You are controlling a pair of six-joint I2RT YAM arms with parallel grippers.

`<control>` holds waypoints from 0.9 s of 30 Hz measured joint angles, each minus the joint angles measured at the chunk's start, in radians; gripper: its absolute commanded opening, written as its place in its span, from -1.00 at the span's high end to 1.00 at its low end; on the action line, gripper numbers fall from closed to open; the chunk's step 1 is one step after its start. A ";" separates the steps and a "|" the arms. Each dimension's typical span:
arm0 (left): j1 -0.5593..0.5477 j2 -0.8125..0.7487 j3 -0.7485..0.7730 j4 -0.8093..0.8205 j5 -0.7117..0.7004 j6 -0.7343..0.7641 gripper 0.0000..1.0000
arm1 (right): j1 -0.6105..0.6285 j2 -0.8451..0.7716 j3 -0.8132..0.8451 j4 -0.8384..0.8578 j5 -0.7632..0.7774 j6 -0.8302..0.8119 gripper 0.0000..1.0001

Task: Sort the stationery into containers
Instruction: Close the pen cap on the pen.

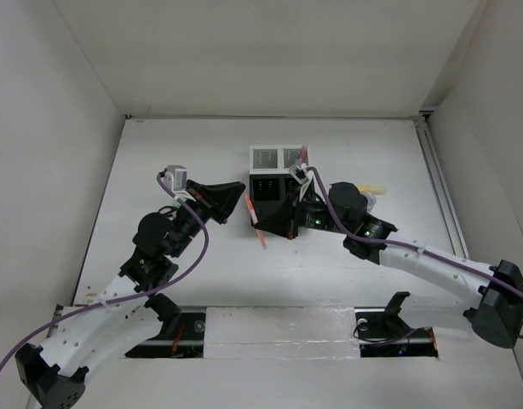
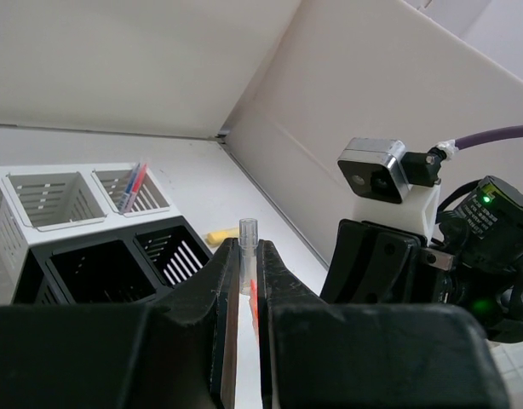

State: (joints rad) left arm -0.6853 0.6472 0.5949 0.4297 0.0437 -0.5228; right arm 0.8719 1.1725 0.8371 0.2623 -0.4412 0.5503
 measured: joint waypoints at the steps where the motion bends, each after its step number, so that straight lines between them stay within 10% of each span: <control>1: 0.000 0.000 0.000 0.000 -0.002 0.000 1.00 | 0.001 -0.002 0.000 0.000 0.000 0.001 1.00; 27: 0.000 -0.022 0.000 0.008 -0.045 -0.002 1.00 | 0.027 0.000 0.000 0.001 0.016 0.023 1.00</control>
State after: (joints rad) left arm -0.6853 0.6250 0.5949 0.4377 -0.0010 -0.5247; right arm 0.8986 1.1721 0.8371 0.2634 -0.4252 0.5732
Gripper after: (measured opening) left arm 0.043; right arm 0.046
